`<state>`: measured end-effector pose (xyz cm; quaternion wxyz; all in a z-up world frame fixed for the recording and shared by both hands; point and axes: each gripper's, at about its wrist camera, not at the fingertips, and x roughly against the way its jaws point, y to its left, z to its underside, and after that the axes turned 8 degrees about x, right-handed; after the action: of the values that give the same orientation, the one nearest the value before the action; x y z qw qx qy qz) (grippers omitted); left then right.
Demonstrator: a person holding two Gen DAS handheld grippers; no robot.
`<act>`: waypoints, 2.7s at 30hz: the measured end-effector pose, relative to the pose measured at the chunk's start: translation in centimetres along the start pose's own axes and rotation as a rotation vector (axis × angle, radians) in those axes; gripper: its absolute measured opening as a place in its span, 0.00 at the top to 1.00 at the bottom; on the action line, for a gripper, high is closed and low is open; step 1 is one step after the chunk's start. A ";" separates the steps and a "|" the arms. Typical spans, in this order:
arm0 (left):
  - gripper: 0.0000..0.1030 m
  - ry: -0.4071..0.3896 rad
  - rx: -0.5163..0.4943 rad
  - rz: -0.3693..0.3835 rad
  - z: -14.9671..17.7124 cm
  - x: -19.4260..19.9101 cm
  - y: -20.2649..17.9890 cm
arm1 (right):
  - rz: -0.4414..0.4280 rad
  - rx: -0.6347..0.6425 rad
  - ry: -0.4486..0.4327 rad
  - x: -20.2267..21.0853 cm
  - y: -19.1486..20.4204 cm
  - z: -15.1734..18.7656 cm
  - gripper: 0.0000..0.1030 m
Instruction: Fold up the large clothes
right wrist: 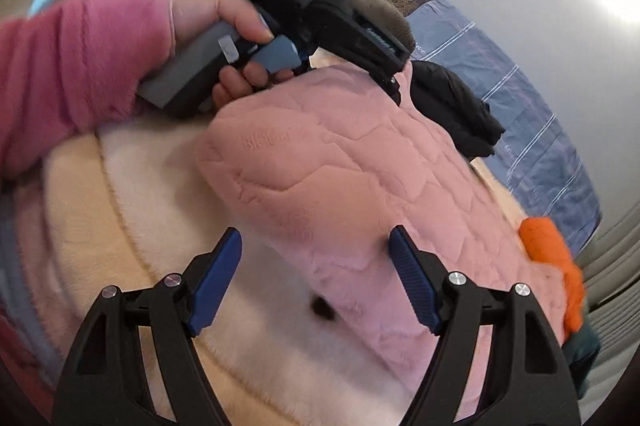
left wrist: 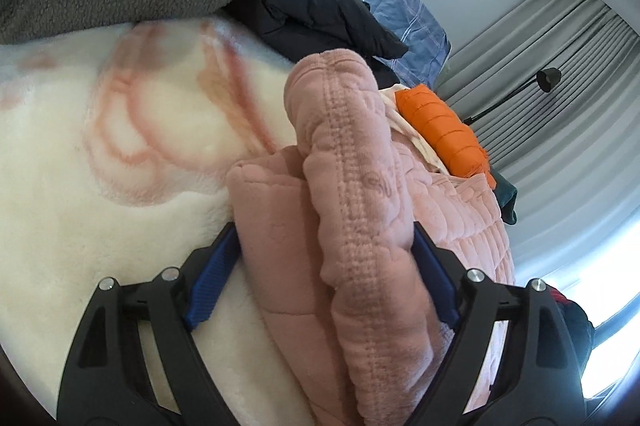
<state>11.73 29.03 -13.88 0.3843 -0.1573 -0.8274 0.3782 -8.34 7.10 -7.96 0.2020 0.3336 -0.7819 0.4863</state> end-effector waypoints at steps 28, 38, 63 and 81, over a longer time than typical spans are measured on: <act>0.66 -0.067 -0.122 -0.036 -3.5 3.8 -12.6 | -0.101 -0.477 -0.288 5.2 -10.6 -0.3 0.73; 0.66 -0.015 -0.420 -0.060 -2.4 -2.4 -30.4 | -0.123 -0.921 -0.424 10.7 -20.2 11.9 0.74; 0.63 0.137 -0.669 -0.134 5.8 -15.2 -36.2 | -0.301 -1.459 -0.310 5.6 -20.5 33.1 0.73; 0.64 0.175 -1.001 -0.371 12.1 -21.2 -35.4 | 0.053 -1.152 -0.212 8.5 -23.8 27.1 0.53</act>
<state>17.56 -12.27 -3.52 0.3903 -0.2031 -0.8853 -0.1509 3.08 -27.20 0.26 0.2589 0.1971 -0.9443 -0.0481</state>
